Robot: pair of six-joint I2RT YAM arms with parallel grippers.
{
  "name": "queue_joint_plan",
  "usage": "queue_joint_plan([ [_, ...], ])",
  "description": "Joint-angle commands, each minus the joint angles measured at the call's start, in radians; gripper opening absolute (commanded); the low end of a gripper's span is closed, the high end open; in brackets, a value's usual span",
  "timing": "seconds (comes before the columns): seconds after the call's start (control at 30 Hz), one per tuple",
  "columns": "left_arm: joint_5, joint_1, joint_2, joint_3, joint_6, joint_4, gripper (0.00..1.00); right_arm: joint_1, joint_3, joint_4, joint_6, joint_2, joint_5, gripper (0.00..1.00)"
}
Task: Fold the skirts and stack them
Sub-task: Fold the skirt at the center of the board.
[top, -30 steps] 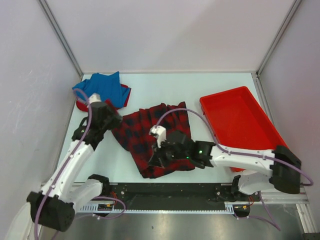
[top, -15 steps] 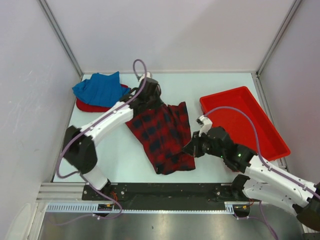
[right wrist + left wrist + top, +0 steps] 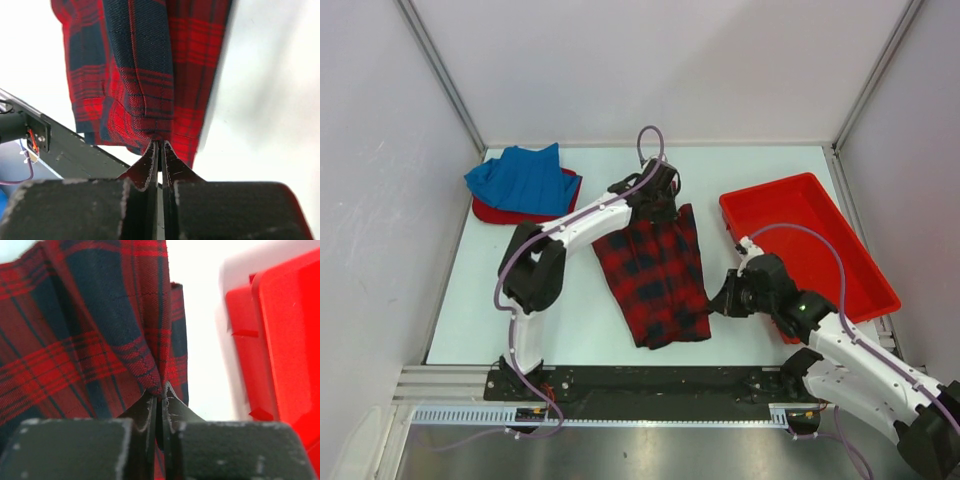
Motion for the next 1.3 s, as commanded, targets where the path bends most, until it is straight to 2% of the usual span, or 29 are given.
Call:
queue_joint_plan([
  [0.0, 0.070, 0.008, 0.046, 0.052, 0.062, 0.069, 0.10, -0.013, -0.033, -0.092, 0.028, 0.028, -0.062, 0.00],
  [0.07, 0.111, 0.008, 0.063, 0.050, 0.095, 0.072, 0.18, -0.013, -0.039, -0.120, 0.027, 0.034, -0.074, 0.00],
  [0.13, 0.191, 0.007, 0.074, 0.037, 0.109, 0.078, 0.22, -0.011, -0.046, -0.137, 0.034, 0.042, -0.102, 0.00],
  [0.17, 0.205, 0.007, 0.073, 0.012, 0.126, 0.094, 0.30, -0.010, -0.051, -0.137, 0.038, 0.045, -0.114, 0.00],
  [0.23, 0.230, 0.002, 0.053, -0.011, 0.140, 0.107, 0.38, -0.005, -0.057, -0.146, 0.047, 0.048, -0.151, 0.00],
  [0.27, 0.236, 0.001, 0.043, -0.029, 0.161, 0.118, 0.52, -0.001, -0.057, -0.152, 0.062, 0.044, -0.150, 0.00],
  [0.33, 0.239, -0.004, 0.005, -0.045, 0.187, 0.124, 0.65, 0.004, -0.057, -0.172, 0.065, 0.022, -0.157, 0.00],
  [0.37, 0.239, -0.005, -0.012, -0.057, 0.194, 0.130, 0.75, 0.004, -0.057, -0.174, 0.064, 0.017, -0.180, 0.06],
  [0.4, 0.240, -0.004, -0.029, -0.063, 0.201, 0.134, 0.79, 0.003, -0.053, -0.174, 0.062, 0.017, -0.188, 0.11],
  [0.43, 0.250, -0.004, -0.062, -0.071, 0.218, 0.135, 0.94, 0.006, -0.048, -0.183, 0.062, 0.013, -0.188, 0.33],
  [0.47, 0.250, -0.004, -0.079, -0.071, 0.226, 0.132, 0.99, 0.004, -0.047, -0.180, 0.064, 0.008, -0.185, 0.44],
  [0.53, 0.230, -0.005, -0.128, -0.066, 0.255, 0.121, 1.00, 0.004, -0.018, -0.184, 0.058, -0.004, -0.183, 0.60],
  [0.77, 0.122, 0.002, -0.285, -0.120, 0.315, 0.080, 1.00, 0.018, 0.153, -0.292, -0.001, -0.065, -0.122, 0.71],
  [0.83, 0.122, 0.019, -0.306, -0.169, 0.321, 0.109, 1.00, 0.021, 0.186, -0.264, -0.012, -0.068, -0.120, 0.80],
  [0.9, 0.147, 0.050, -0.311, -0.192, 0.314, 0.111, 1.00, 0.029, 0.229, -0.196, 0.004, -0.049, -0.125, 0.82],
  [0.93, 0.167, 0.060, -0.308, -0.221, 0.307, 0.121, 1.00, 0.035, 0.237, -0.163, 0.008, -0.033, -0.139, 0.99],
  [1.07, 0.222, 0.087, -0.293, -0.333, 0.309, 0.192, 1.00, 0.171, 0.239, 0.024, 0.025, 0.094, -0.145, 1.00],
  [1.1, 0.234, 0.093, -0.283, -0.362, 0.298, 0.212, 1.00, 0.191, 0.239, 0.080, 0.031, 0.172, -0.139, 1.00],
  [1.2, 0.288, 0.126, -0.251, -0.453, 0.272, 0.285, 1.00, 0.232, 0.227, 0.096, 0.132, 0.307, -0.043, 1.00],
  [1.27, 0.264, 0.146, -0.228, -0.485, 0.258, 0.299, 1.00, 0.228, 0.210, 0.071, 0.197, 0.375, 0.005, 1.00],
])
